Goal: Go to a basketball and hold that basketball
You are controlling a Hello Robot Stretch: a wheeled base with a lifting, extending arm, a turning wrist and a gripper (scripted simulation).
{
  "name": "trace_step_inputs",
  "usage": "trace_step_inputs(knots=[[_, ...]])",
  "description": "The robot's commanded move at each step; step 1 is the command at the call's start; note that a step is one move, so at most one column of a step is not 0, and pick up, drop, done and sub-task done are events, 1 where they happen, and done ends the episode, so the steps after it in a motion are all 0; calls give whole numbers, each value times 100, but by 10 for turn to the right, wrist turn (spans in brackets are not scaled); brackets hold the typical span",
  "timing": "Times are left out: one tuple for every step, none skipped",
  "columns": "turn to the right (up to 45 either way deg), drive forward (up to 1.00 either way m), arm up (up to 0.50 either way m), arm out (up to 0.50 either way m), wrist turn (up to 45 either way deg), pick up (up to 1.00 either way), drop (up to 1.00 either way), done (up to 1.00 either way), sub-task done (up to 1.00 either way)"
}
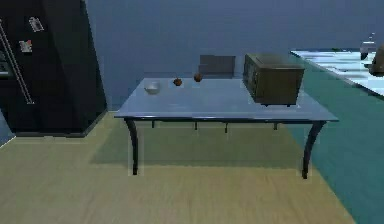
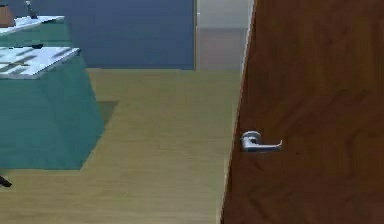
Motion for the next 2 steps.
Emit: trace_step_inputs(knots=[[450, 0, 0, 0, 0, 0, 0, 0, 0], [180, 0, 0, 0, 0, 0, 0, 0, 0]])
